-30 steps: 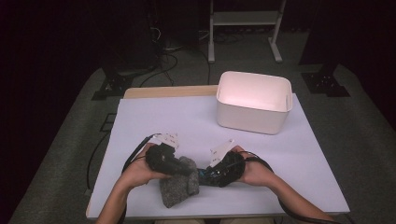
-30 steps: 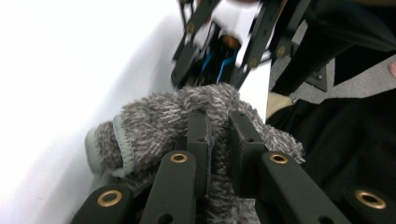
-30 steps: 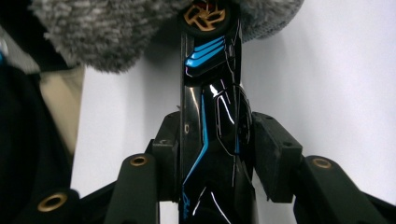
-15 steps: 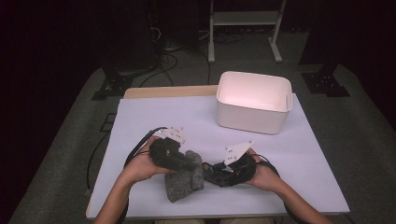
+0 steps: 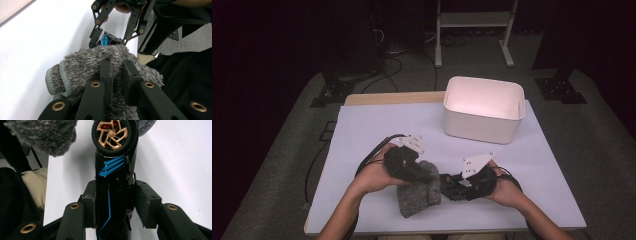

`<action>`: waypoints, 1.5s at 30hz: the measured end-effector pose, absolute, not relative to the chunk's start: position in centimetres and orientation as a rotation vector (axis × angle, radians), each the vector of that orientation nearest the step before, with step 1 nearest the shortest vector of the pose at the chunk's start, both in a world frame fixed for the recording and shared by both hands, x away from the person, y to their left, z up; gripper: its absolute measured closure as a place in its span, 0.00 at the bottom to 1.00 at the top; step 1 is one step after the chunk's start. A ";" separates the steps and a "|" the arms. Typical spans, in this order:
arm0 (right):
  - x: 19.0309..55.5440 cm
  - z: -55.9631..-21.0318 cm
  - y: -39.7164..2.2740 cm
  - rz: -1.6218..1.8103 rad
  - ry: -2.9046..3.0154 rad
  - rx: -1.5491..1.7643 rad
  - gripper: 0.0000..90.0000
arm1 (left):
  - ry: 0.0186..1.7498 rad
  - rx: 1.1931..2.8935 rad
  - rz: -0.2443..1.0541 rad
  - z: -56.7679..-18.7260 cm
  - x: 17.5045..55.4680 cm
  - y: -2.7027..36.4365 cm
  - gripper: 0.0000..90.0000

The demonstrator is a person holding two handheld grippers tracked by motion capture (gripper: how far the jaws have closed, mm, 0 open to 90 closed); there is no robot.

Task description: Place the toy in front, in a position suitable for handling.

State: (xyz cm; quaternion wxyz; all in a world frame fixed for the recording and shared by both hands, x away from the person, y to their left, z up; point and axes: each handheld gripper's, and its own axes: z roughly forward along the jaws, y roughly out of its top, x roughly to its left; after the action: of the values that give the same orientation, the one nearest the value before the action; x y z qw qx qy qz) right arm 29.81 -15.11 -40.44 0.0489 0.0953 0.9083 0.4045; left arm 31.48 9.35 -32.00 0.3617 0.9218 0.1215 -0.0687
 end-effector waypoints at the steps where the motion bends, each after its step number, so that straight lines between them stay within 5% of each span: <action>1: 29.9 -40.4 -15.0 1.237 2.766 0.292 0.62 | 0.309 2.374 -0.174 -31.8 31.5 9.3 0.90; 12: 30.0 -40.4 -12.2 1.287 2.754 0.206 0.62 | 0.229 2.408 -0.138 -29.8 31.0 8.3 0.90; 33: 30.0 -40.7 -13.8 1.335 2.734 0.244 0.62 | 0.373 2.333 -0.201 -32.7 31.3 12.2 0.89; 45: 30.0 -40.9 -14.2 1.371 2.727 0.275 0.62 | 0.311 2.350 -0.182 -31.2 31.4 10.4 0.89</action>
State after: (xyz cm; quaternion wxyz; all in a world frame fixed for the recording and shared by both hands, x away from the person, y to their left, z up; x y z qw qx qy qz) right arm 30.01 -14.21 -40.93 0.0387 0.0897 0.8892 0.4469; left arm 31.38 10.39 -31.19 0.3727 0.9172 0.1213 -0.0711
